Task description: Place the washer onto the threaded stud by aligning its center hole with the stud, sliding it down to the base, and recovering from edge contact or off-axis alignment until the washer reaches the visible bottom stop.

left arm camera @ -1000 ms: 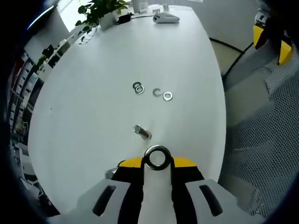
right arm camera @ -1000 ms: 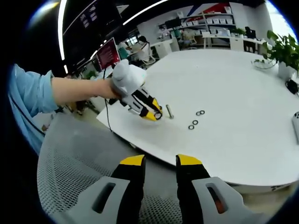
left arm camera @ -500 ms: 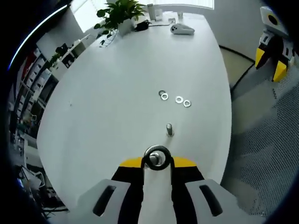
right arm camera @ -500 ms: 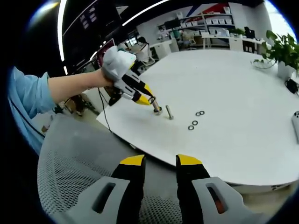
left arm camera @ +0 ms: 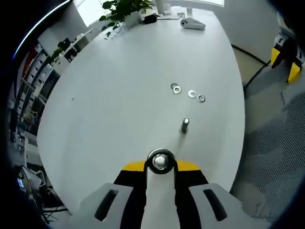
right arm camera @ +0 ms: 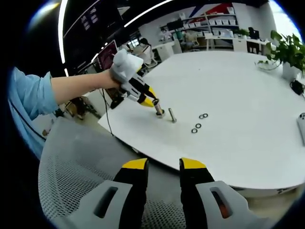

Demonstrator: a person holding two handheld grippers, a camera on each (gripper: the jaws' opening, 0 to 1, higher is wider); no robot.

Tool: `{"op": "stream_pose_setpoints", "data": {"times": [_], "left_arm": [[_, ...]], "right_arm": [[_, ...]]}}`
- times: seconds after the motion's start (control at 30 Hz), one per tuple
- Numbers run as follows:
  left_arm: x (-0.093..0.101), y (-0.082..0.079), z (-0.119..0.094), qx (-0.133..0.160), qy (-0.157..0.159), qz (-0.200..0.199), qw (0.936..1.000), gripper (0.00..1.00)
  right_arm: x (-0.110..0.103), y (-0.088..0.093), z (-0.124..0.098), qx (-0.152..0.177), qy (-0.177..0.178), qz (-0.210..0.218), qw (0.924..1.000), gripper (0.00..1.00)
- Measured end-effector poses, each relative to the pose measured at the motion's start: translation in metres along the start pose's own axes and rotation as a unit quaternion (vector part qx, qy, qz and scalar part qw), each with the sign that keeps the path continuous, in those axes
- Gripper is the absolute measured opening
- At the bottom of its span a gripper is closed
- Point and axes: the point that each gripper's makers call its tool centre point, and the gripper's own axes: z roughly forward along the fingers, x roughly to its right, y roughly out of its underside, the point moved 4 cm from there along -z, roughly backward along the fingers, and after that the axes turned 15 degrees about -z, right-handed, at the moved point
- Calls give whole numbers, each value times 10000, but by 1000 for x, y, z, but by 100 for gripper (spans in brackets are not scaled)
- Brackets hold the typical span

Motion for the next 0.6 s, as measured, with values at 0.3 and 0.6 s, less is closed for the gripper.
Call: {"op": "stream_pose_setpoints", "data": {"times": [0.3,0.6], "left_arm": [[0,7,17,-178,83,-126,9997,19],[-1,16,37,-328,236,-453,9982,19]], "right_arm": [[-1,0,0,-20,-18,-17,10000,28],[-1,1,0,-50,-43,-34,10000,28]]}}
